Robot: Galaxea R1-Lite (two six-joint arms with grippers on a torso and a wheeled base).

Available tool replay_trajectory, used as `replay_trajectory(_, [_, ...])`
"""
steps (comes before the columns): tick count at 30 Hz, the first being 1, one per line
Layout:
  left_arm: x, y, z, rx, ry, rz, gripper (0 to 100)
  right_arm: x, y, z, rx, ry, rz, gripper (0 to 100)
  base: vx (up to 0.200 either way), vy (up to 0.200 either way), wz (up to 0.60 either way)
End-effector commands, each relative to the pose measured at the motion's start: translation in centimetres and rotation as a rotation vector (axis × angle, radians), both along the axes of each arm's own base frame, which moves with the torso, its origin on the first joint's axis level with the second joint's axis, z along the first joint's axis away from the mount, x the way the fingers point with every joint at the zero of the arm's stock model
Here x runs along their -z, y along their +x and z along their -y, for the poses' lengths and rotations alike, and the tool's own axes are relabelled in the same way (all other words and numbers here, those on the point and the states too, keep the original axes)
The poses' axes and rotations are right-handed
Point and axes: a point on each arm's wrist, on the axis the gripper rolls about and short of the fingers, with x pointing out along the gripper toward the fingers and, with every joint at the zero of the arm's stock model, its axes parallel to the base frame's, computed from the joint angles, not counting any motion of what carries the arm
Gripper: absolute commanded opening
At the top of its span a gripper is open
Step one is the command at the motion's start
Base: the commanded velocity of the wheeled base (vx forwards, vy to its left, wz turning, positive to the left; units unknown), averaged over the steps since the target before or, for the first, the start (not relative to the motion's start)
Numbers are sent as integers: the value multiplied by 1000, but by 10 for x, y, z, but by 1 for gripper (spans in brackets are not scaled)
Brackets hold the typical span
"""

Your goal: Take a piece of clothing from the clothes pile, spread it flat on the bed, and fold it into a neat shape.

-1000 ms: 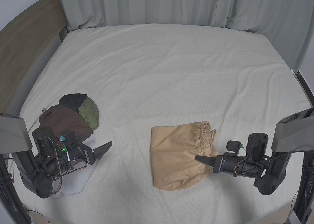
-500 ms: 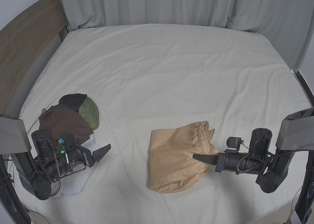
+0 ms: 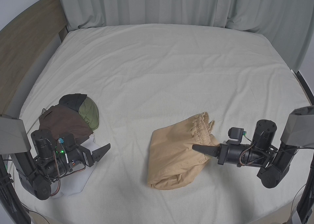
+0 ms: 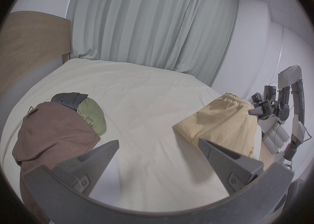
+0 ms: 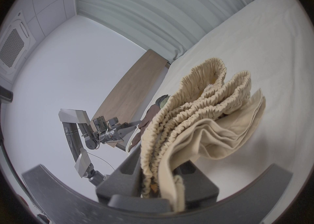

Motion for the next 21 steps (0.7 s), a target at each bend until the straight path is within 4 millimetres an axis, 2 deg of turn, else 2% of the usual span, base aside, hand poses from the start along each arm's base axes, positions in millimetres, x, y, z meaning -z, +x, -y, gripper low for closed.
replay_trajectory(1, [0, 1, 0, -1, -1, 4, 100, -10, 7, -5, -6, 29, 37, 0, 0, 0, 0])
replay_trajectory(6, [0, 1, 0, 2, 0, 2, 100, -21, 17, -11, -4, 74, 58, 0, 0, 0, 0])
replay_trajectory(12, [0, 1, 0, 2, -1, 2, 100, -24, 25, -14, -2, 92, 72, 0, 0, 0, 0])
replay_trajectory(21, [2, 2, 1, 4, -2, -4, 100, -47, 52, -26, -4, 179, 130, 0, 0, 0, 0])
